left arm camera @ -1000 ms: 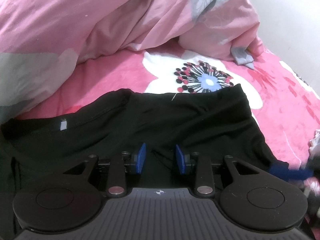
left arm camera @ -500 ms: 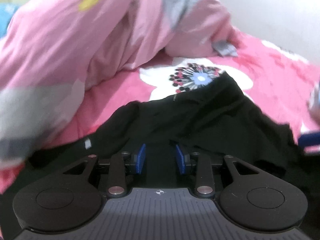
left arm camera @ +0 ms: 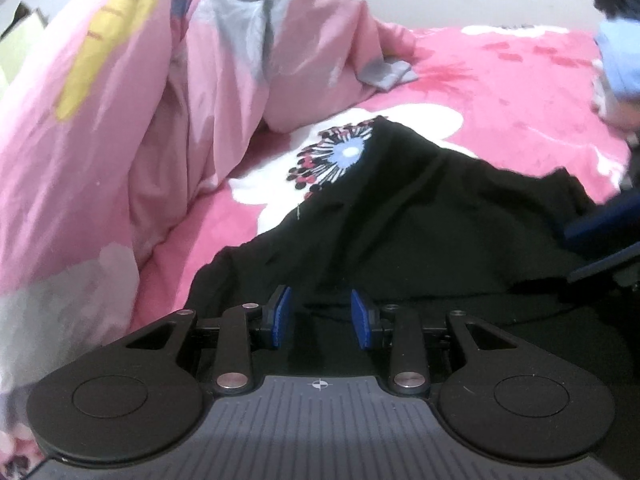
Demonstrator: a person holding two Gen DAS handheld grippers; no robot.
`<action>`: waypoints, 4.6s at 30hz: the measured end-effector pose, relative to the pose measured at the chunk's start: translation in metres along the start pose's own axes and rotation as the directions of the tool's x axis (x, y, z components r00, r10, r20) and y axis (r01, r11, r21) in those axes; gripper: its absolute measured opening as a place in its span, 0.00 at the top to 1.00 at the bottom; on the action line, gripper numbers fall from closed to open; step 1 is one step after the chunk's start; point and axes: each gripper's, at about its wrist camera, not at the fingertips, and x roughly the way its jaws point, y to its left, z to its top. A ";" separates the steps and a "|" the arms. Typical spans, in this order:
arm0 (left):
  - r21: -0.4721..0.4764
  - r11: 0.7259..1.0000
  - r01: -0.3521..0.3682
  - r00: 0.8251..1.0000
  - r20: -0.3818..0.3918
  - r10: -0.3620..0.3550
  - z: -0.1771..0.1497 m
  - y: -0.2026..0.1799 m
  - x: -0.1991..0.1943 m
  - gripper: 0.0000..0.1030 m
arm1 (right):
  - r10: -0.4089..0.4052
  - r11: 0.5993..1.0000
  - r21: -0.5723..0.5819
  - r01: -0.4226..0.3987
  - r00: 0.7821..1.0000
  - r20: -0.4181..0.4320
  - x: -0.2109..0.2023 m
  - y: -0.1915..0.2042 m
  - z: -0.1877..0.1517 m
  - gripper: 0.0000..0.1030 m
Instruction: Fold clothes
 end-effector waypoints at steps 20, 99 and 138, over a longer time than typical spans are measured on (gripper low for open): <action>-0.087 0.996 0.037 0.999 -0.007 -0.037 -0.010 0.009 -0.003 1.00 | 0.141 0.961 0.229 -0.153 0.988 0.068 -0.021 -0.014 -0.001 0.92; -0.673 0.738 0.049 0.959 -0.175 -0.223 0.013 0.054 0.023 1.00 | 0.004 0.931 0.364 -0.039 0.995 0.097 -0.016 -0.076 -0.052 0.97; -0.325 0.931 0.169 0.979 -0.052 -0.196 0.053 -0.012 -0.021 0.81 | 0.006 0.931 0.363 -0.039 0.996 0.093 -0.016 -0.076 -0.052 0.96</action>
